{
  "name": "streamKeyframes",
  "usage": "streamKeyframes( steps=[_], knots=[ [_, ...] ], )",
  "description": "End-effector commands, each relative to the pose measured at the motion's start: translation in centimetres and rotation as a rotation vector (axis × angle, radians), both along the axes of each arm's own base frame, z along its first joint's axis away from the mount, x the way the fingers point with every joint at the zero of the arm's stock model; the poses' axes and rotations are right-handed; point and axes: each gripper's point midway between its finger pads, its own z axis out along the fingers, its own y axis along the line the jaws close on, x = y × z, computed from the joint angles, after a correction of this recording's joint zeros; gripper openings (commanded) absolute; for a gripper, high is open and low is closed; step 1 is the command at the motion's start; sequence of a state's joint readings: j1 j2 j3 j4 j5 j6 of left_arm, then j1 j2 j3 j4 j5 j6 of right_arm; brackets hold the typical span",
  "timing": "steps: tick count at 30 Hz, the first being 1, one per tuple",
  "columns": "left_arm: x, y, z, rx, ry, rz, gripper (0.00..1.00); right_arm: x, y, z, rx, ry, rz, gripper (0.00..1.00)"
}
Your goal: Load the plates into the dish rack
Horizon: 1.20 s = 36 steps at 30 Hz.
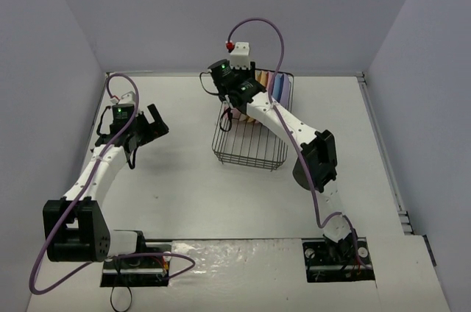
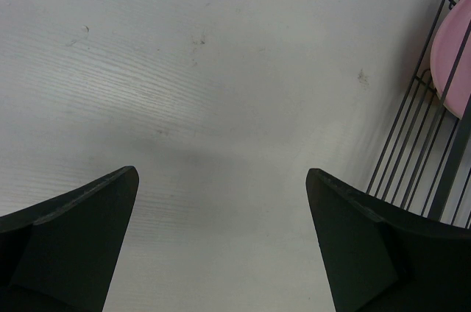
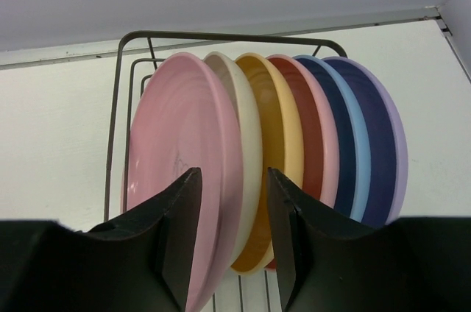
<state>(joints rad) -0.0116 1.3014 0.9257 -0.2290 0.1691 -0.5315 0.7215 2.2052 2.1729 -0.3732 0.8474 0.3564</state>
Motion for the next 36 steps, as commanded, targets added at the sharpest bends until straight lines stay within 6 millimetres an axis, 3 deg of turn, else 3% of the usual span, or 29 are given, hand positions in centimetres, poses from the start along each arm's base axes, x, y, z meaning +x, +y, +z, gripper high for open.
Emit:
streamKeyframes(
  steps=[1,3,6,9,14,17,20,21,23,31,36],
  knots=[
    [1.5,0.0,4.1,-0.005,-0.130,-0.010,0.97,0.2,0.6,2.0,0.073,-0.057,-0.024,0.37],
    [1.5,0.0,4.1,-0.006,-0.131,-0.010,0.97,0.3,0.6,1.8,0.067,-0.056,-0.032,0.32],
    [1.5,0.0,4.1,-0.006,-0.131,-0.010,0.97,0.2,-0.2,2.1,0.032,-0.073,-0.083,0.13],
    [1.4,0.0,4.2,-0.005,-0.132,-0.009,0.97,-0.2,-0.7,2.4,-0.019,-0.092,-0.126,0.00],
    [1.5,-0.1,4.1,-0.009,-0.130,-0.011,0.97,-0.9,-0.4,5.5,-0.079,-0.182,-0.168,0.00],
    [1.5,-0.1,4.1,-0.009,-0.130,-0.010,0.97,-1.9,-0.5,8.5,-0.196,-0.253,-0.230,0.00],
    [1.5,-0.1,4.0,-0.008,-0.131,-0.011,0.97,-3.7,-0.2,9.5,-0.324,-0.244,-0.290,0.00],
    [1.6,-0.1,4.0,-0.008,-0.131,-0.011,0.97,-4.6,-0.1,9.5,-0.394,-0.205,-0.303,0.00],
    [1.6,-0.2,4.0,-0.011,-0.129,-0.014,0.97,-5.1,0.5,9.8,-0.361,-0.213,-0.335,0.00],
    [1.4,-0.1,4.2,-0.006,-0.131,-0.012,0.97,-4.7,2.8,8.0,-0.471,-0.164,-0.275,0.00],
    [1.3,-0.1,4.3,-0.005,-0.135,-0.017,0.97,-5.1,2.0,10.5,-0.433,-0.213,-0.268,0.00]
  ],
)
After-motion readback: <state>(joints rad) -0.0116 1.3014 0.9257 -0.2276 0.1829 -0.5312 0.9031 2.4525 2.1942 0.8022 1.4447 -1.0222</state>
